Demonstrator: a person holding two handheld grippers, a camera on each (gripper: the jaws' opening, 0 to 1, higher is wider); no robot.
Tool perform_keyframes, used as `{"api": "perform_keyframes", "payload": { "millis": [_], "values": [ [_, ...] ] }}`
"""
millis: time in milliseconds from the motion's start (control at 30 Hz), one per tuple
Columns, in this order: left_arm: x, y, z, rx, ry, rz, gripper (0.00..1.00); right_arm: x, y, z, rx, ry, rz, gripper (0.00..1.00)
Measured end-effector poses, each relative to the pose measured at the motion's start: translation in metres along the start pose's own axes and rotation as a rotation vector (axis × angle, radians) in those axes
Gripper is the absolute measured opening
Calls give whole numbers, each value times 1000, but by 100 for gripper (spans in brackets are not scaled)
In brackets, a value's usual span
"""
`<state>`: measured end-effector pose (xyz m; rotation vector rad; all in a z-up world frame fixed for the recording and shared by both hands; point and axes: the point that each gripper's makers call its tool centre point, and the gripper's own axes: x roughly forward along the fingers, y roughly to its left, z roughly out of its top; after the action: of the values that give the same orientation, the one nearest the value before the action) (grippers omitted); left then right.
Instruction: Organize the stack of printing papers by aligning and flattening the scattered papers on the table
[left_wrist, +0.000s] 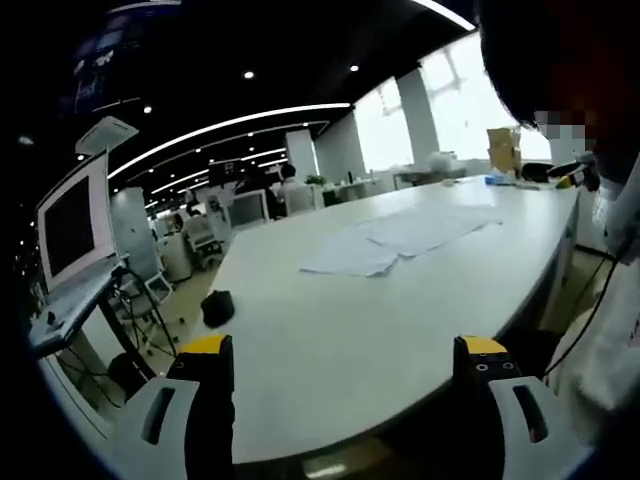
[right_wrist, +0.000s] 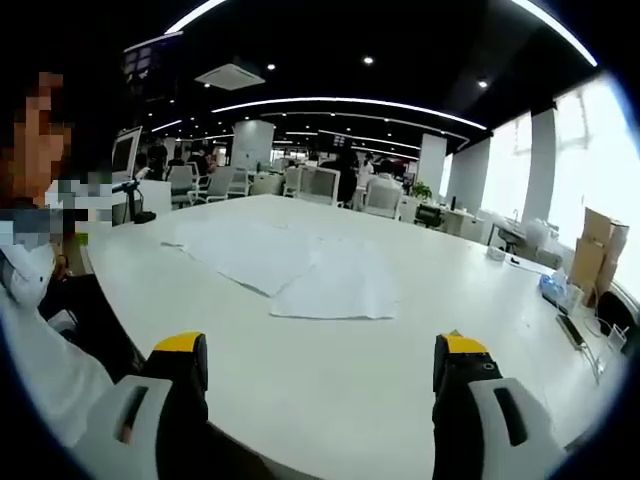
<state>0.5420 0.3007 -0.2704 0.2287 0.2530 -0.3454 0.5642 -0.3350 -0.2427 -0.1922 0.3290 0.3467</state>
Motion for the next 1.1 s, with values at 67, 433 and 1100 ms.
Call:
{"api": "perform_keyframes", "payload": {
  "millis": [67,433,1100],
  "values": [
    [0,0,1,0,-3,1,93,1,0,1,-1,2,2,89],
    [2,-1,-3,2,10,-2,92,8,2,7,-30,19,19,89],
    [4,-1,-1,-10,4,9,91,23,3,7,-46,35,39,89]
  ]
}}
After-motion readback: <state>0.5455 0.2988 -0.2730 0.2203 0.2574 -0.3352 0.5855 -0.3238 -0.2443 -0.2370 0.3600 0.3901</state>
